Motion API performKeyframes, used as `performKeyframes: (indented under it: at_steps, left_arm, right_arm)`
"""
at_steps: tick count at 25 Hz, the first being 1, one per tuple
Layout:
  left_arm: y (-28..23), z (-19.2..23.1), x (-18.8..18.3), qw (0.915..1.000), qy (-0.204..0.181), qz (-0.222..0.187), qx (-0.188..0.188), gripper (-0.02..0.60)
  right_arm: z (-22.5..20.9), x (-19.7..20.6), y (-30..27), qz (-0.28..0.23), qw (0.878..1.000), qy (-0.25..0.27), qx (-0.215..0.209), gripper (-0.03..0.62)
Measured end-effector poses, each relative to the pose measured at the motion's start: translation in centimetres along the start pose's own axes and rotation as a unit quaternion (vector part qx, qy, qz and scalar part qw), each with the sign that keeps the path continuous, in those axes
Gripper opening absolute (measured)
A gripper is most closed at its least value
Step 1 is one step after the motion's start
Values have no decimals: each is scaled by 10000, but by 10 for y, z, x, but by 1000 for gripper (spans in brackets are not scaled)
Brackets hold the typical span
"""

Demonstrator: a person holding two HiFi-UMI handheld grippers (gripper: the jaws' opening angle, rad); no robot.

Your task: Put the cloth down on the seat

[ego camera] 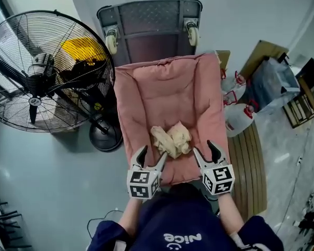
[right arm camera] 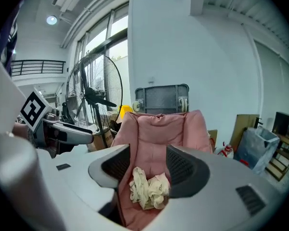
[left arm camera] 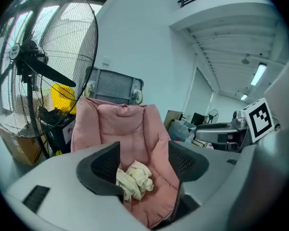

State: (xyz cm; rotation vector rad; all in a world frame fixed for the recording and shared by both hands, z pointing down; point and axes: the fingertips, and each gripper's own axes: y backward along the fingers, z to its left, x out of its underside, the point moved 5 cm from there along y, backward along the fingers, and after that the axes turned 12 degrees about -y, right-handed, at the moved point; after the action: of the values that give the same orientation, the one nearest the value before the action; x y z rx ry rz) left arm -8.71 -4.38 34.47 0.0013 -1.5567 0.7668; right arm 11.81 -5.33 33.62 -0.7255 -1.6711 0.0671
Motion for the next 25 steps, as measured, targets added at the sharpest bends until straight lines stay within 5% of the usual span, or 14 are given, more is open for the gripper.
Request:
performKeyframes:
  at_steps: [11,16,22,25]
  left_arm:
    - [38,5,-54,9962,-268,-769,-297,328]
    - [38,5,-55,9965,-218,-775,-214,321]
    - [42,5,-52,9960,-128,-799,-391,166]
    - [46,2,-55,9940,-210,-949,-505,91]
  right_arm:
    - [0,-37,33,-668,9977,59,117,215]
    - [7,-40,34,-613,9978,152,-217,213]
    - [11,-42,33,-613,9972,185,-387,206]
    - [10,-45,36,-694,9969,277,-245,88]
